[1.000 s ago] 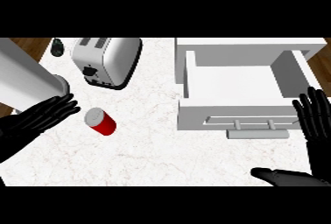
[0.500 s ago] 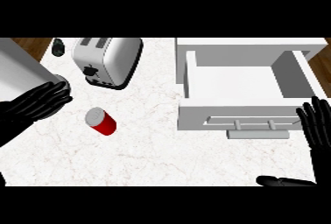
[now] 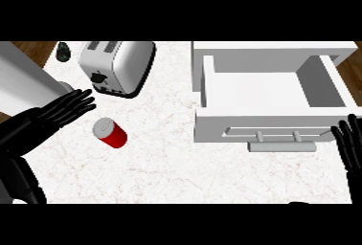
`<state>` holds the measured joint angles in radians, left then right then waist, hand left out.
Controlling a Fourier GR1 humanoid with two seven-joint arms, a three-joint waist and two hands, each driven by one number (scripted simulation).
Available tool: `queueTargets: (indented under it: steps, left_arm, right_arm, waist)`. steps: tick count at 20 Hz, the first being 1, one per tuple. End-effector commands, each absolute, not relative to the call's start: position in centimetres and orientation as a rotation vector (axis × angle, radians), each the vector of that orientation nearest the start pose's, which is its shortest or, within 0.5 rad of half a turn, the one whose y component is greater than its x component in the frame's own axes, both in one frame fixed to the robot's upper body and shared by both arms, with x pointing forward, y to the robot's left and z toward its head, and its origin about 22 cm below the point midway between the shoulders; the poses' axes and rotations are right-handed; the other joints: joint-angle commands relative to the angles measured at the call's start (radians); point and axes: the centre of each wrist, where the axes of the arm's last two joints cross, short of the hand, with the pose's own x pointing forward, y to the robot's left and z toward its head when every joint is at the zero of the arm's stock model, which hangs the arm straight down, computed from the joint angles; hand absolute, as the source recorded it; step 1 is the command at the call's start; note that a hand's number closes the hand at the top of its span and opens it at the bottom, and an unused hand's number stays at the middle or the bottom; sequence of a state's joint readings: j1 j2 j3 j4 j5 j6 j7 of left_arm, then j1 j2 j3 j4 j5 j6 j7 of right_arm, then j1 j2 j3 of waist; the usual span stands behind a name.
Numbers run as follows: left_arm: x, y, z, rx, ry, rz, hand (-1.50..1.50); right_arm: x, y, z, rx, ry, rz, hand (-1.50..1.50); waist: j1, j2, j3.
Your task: Pick up the can, place it into the drawer and close the drawer
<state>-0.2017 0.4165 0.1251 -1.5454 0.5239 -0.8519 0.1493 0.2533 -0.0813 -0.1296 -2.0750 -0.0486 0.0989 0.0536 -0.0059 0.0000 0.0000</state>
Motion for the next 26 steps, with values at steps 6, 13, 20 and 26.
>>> queueTargets:
  steps: [6,13,20,26]
  left_arm:
    - [30.6,31.1,5.8,-0.588,-1.57,-0.68,-1.5]
    - [29.9,33.1,3.3,-0.524,-1.554,-0.672,-1.5]
    - [31.8,33.7,1.4,-0.501,-1.561,-0.647,-1.5]
    - [31.5,36.5,-1.5,-0.49,-1.552,-0.643,-1.5]
  right_arm:
    - [16.1,-30.4,7.7,-0.185,-1.779,-0.001,-1.5]
    - [17.0,-29.8,8.4,-0.167,-1.789,0.025,-1.5]
    - [17.3,-30.5,8.5,-0.159,-1.783,0.017,-1.5]
    - [16.1,-29.9,7.4,-0.158,-1.79,0.033,-1.5]
  waist:
    - [-0.001,0.0,0.0]
    - [0.001,0.0,0.0]
    - [0.0,0.0,0.0]
    - [-0.007,0.003,-0.001]
